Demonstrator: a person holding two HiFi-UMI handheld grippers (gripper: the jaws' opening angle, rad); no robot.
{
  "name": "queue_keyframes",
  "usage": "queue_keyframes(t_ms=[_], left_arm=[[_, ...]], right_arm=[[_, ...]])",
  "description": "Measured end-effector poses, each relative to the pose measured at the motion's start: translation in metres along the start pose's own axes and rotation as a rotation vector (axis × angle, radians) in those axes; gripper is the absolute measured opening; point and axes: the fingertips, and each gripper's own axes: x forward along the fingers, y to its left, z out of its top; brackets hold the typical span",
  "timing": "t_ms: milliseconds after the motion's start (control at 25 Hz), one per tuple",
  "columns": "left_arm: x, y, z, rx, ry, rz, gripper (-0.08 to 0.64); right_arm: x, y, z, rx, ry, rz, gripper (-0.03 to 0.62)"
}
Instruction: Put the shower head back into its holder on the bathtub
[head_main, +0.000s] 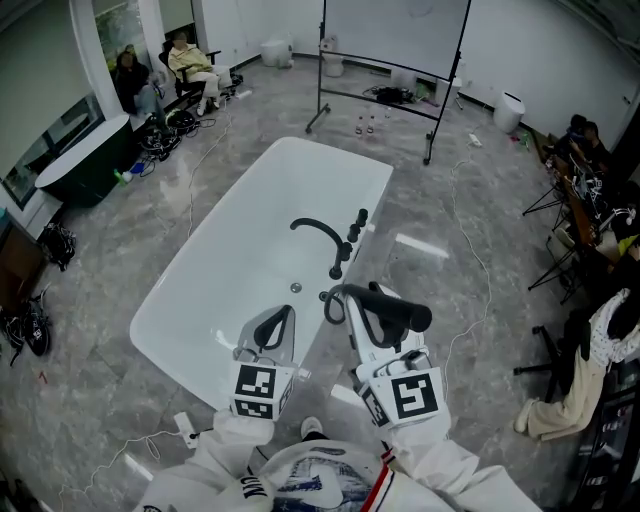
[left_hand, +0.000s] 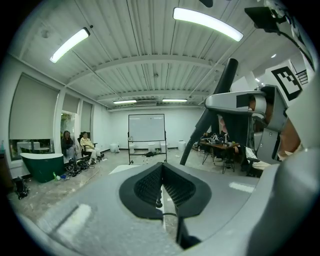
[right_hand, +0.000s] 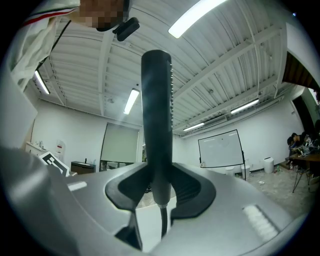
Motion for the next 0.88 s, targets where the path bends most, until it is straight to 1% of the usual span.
queue_keyframes(t_ms=[360, 480, 600, 720, 880], left_arm=[[0.027, 0.022, 0.039, 0.041, -0.073, 0.003, 0.000], [0.032, 0.028, 0.047, 0.054, -0.086, 0.005, -0.001], [0.036, 0.030, 0.050, 0.053, -0.091, 0.002, -0.002], [0.040, 0.033, 0.049, 0.052, -0.092, -0.014, -0.001], [0.046, 0.038, 0.041, 0.051, -0.071, -0.027, -0.001]], right_arm=[[0.031, -0.014, -0.007, -0.011, 0.002, -0.031, 0.138], [0.040, -0.015, -0.003, -0.017, -0.009, -0.033, 0.138], [0.046, -0.015, -0.001, -0.026, -0.013, -0.034, 0.138], [0.049, -0.014, -0.008, -0.025, -0.002, -0.044, 0.138], [0.053, -0.015, -0.014, -0.016, 0.007, -0.061, 0.138]])
